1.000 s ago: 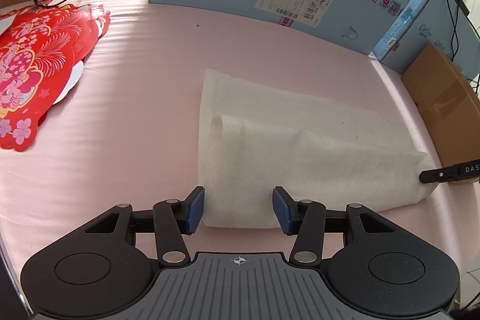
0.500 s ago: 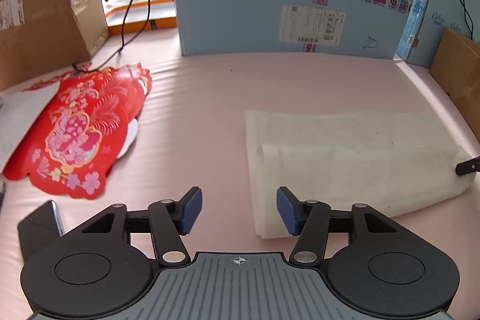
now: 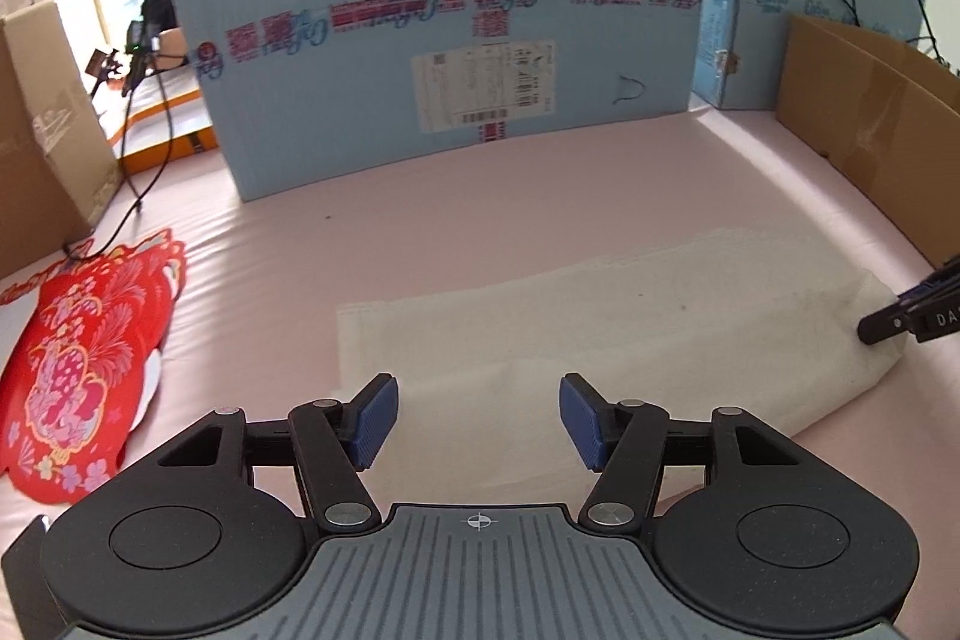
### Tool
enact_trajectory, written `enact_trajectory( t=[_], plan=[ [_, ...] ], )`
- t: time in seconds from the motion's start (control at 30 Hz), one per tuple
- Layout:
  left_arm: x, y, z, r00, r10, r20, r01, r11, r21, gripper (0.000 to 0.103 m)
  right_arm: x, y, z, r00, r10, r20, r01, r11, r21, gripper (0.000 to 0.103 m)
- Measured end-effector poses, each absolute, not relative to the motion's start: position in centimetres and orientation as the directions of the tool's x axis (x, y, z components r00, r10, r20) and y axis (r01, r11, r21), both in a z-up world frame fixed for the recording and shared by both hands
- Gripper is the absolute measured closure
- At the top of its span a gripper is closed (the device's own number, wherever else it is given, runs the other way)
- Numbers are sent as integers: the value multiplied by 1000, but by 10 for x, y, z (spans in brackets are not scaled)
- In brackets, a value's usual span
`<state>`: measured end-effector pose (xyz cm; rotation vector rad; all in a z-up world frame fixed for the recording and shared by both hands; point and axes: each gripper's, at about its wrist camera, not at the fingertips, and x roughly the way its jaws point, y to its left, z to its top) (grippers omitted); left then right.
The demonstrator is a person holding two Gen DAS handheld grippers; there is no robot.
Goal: Fold shopping bag
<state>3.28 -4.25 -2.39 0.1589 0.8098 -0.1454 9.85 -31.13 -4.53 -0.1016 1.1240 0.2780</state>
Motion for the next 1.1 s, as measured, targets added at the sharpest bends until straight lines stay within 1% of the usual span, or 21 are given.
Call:
enact_trajectory(
  t=[0.07,0.17,0.27,0.4,0.5,0.57,0.63,0.7,0.77,0.87,0.93,1.0,1.1],
  plan=[
    [37,-55,-34,661,-81,-746,226,969,95,44,97,-311,-45,405,170,-898,-267,962,62,83],
    [43,-65,-47,617,-51,-785,240,962,127,44,95,-312,-46,411,170,-896,-255,965,66,82],
    [44,-69,-54,605,-43,-795,259,955,145,43,91,-314,-47,411,167,-896,-247,967,66,82],
    [41,-70,-57,622,-26,-782,262,949,177,34,87,-315,-48,422,132,-897,-244,969,28,80],
    [39,-71,-58,638,-12,-770,259,945,201,28,84,-316,-50,443,79,-893,-243,969,-35,76],
    [37,-73,-59,651,2,-759,257,940,224,24,83,-320,-50,452,54,-890,-224,973,-55,76],
    [36,-75,-58,659,18,-752,256,934,248,20,81,-326,-52,469,1,-883,-200,974,-105,75],
    [37,-76,-56,663,25,-748,259,930,261,19,80,-331,-55,479,-62,-876,-177,970,-165,73],
    [37,-77,-55,667,33,-744,263,924,276,18,78,-336,-53,487,-76,-870,-150,974,-169,73],
    [36,-80,-54,679,47,-732,267,914,307,17,67,-336,-39,558,-112,-822,-102,974,-202,73],
    [36,-82,-53,684,52,-727,267,910,317,17,57,-328,-21,637,-39,-770,-123,981,-152,71],
    [36,-83,-53,688,54,-724,267,908,322,17,51,-311,-12,670,77,-738,-192,979,-73,71],
    [35,-83,-53,692,56,-720,265,908,326,17,49,-274,-18,656,224,-721,-325,946,-2,73]
  ],
)
